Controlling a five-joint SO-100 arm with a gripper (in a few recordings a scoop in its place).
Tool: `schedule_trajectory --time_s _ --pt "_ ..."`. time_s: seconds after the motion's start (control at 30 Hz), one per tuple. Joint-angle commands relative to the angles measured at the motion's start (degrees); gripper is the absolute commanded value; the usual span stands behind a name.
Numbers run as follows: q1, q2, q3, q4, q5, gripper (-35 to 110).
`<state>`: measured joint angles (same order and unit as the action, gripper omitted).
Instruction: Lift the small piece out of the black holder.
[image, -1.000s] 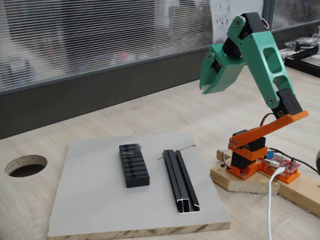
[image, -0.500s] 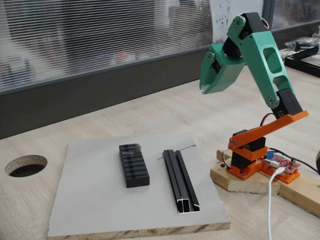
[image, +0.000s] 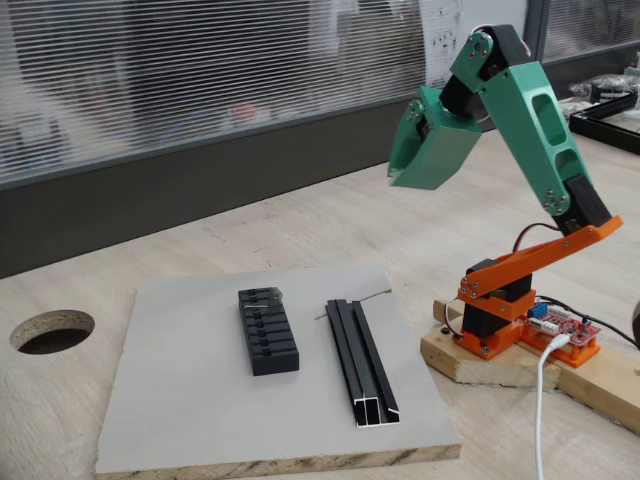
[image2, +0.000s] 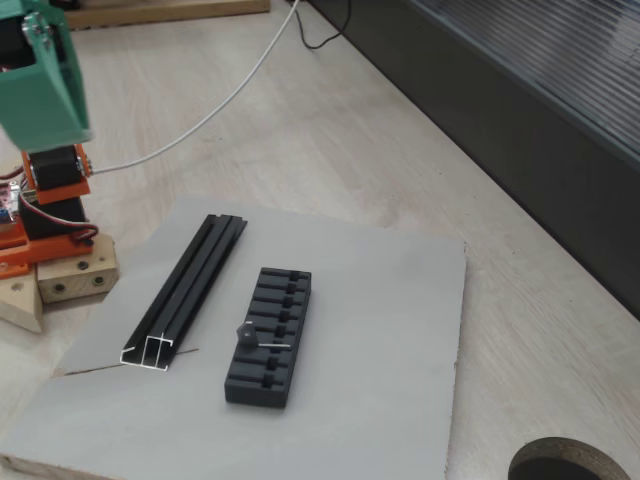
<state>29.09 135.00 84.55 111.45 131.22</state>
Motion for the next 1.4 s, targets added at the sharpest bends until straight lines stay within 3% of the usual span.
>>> schedule_trajectory --time_s 0.0,0.2,0.47,0.83,1.37 --pt "-9.05 0.44 0.0 0.79 12.39 1" --pt "-15.91 -5.19 0.0 0.79 23.03 1" --pt "-16.88 -13.18 -0.44 -0.18 23.47 1" --pt "-16.88 -23.64 -0.18 -16.44 23.47 1" --pt "-16.88 -39.46 -0.88 -17.23 23.38 1"
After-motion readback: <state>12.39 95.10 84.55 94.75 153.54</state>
